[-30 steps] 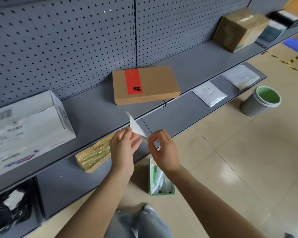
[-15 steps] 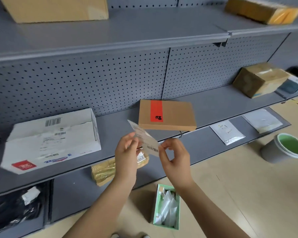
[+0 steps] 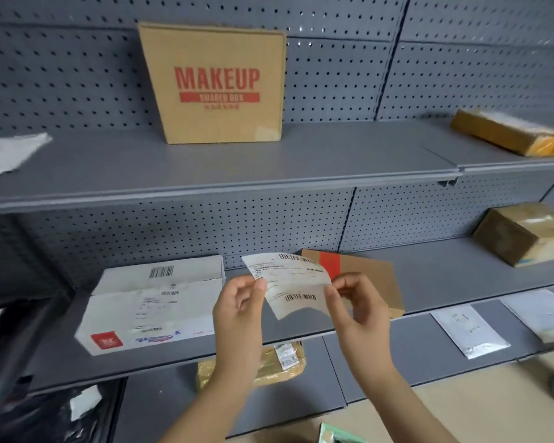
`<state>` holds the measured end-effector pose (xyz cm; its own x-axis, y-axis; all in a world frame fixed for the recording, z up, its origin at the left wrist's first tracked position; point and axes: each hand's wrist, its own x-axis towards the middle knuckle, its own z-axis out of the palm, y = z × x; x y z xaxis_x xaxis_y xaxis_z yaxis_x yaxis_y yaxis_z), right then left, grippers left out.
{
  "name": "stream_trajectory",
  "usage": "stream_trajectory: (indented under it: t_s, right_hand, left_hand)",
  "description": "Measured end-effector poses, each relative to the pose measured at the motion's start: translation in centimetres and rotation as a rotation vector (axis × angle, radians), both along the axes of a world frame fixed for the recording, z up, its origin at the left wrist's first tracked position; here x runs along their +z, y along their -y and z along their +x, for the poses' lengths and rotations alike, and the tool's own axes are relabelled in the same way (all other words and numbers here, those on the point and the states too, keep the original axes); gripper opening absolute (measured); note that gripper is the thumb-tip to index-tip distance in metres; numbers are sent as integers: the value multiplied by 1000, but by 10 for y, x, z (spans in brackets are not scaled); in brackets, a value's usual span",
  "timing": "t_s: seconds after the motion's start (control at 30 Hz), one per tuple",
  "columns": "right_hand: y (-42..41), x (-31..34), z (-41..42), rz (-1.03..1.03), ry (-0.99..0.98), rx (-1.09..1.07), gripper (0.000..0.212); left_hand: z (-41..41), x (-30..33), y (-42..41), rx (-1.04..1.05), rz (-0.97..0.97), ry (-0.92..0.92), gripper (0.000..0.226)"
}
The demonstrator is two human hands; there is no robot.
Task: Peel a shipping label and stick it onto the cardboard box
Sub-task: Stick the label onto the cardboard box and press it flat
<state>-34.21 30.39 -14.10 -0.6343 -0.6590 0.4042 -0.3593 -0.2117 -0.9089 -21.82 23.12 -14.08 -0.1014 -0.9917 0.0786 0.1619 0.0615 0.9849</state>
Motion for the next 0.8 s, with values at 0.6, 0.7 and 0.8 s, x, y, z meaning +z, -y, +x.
stream_trajectory:
  t_s: [0.6,0.7,0.8]
  right_hand:
    - [75,91,64,-171,-57,76,18]
    - [87,101,72,-194,-46,68,17]
    - [98,112,75,-215,-54,54,16]
  left_hand:
    - [80,100,54,127,-317,-79,6]
    - [88,111,66,118,-348,-68,8]
    - [91,124,80,121,-377,-53,13]
